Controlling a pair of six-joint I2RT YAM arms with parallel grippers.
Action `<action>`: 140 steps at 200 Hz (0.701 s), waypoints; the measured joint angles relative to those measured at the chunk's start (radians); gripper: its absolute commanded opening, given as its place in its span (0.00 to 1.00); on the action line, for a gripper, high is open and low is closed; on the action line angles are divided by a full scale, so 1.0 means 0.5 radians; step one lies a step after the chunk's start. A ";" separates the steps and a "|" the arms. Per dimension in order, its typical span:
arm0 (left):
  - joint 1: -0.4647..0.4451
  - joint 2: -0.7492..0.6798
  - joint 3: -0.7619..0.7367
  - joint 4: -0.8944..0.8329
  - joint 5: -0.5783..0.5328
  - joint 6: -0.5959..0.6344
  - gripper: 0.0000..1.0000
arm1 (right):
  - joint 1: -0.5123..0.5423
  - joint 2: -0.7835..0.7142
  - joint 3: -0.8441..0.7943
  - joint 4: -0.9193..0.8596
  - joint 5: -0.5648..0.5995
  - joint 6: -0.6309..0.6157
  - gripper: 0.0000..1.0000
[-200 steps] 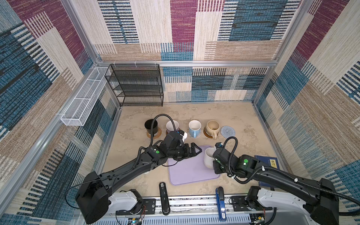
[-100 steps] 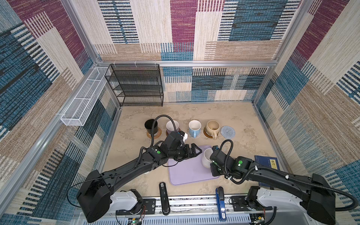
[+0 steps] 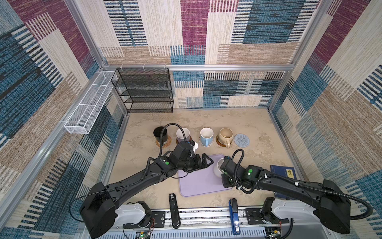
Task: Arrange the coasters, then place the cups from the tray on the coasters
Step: 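Close the right gripper on the white speckled mug rim and lift it, then carry the white speckled mug with the right gripper toward the blue woven coaster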
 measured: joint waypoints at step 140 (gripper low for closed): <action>0.000 -0.017 -0.030 0.005 -0.003 -0.002 1.00 | 0.002 0.114 0.108 -0.024 0.037 0.005 0.33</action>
